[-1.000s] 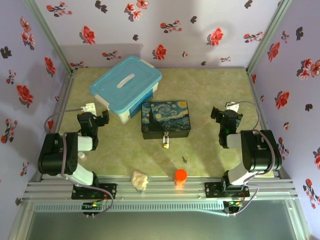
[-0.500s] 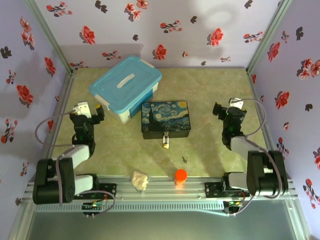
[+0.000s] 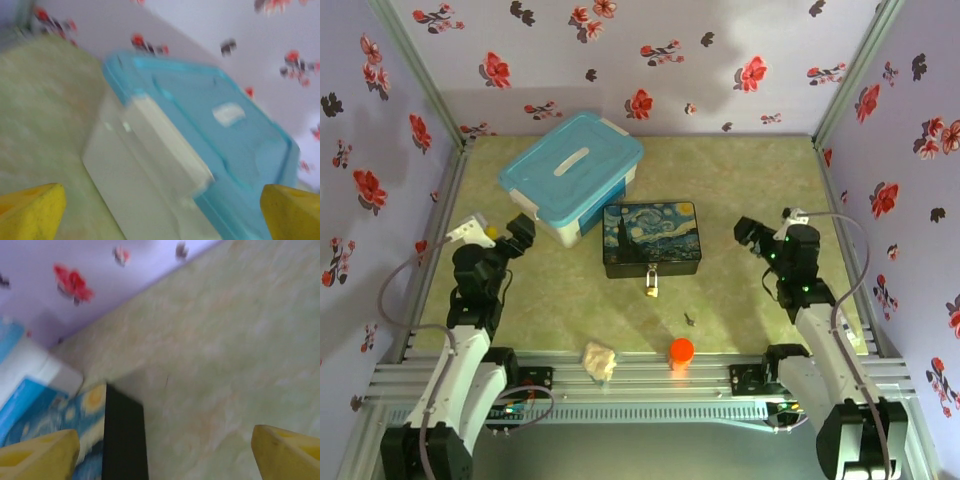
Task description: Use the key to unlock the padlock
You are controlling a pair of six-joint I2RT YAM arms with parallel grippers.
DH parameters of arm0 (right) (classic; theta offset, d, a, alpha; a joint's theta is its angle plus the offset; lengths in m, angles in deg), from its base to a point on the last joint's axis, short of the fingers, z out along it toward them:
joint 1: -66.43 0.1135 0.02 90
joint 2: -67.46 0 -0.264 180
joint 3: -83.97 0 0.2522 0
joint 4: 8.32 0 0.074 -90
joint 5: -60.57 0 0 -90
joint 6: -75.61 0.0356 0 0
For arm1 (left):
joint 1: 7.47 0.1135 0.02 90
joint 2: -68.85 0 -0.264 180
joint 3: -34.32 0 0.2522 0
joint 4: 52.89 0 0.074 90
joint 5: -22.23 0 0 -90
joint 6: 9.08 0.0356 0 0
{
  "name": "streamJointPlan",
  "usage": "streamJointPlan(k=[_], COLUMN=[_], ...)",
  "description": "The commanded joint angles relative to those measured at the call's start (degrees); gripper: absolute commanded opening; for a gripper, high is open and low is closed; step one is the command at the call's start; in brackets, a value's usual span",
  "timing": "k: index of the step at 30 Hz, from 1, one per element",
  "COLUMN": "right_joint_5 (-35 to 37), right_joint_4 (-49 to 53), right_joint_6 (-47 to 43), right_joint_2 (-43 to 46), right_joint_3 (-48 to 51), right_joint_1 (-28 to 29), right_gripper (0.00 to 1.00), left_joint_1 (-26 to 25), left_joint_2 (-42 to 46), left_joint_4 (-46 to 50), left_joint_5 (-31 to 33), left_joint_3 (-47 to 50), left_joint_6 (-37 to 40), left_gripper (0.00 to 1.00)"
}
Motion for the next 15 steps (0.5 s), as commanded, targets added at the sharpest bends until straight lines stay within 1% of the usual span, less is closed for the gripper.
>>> streamJointPlan(k=[1,3,4,5,7,10,14,15], right_joint_5=[-5.7,-2.6,-1.5,-0.1,2.5,5.0,9.7,10.7], right_joint_4=[13.0,17.4,18.9,20.5,23.0,24.0,23.5,23.2], right_joint_6=[1.8,1.5,1.4,1.2,1.2,3.5,7.2,7.9], right_joint_2=[1.9,2.3,2.3,1.8,0.5,-1.5,-3.2,-3.7], right_joint_3=[0.1,0.1,0.3,0.4,0.4,1.2,3.2,3.8], right_joint_1=[5.2,10.0,12.7,15.2,20.2,27.2,36.4,37.6], right_gripper=[0.86,0.82,0.78,0.72,0.57,0.47,0.46,0.46], left_joint_1=[-6.9,-12.0,-14.8,-17.5,-22.7,-29.8,-38.6,-40.0], left_joint_2=[0.9,0.1,-0.5,-1.5,-4.0,-8.5,-14.3,-15.4], left_joint_4=[13.9,17.1,17.4,16.8,15.7,16.1,15.5,14.7], left_joint_5=[-4.5,-1.7,-0.5,0.3,1.8,4.1,7.6,8.4], left_joint_3=[-4.4,-5.7,-5.6,-5.3,-5.1,-6.6,-9.2,-9.2], left_joint_6=[-1.1,-1.7,-2.7,-3.8,-5.6,-7.0,-8.5,-9.3], left_gripper=[1.00,1.00,1.00,1.00,1.00,1.00,1.00,1.00])
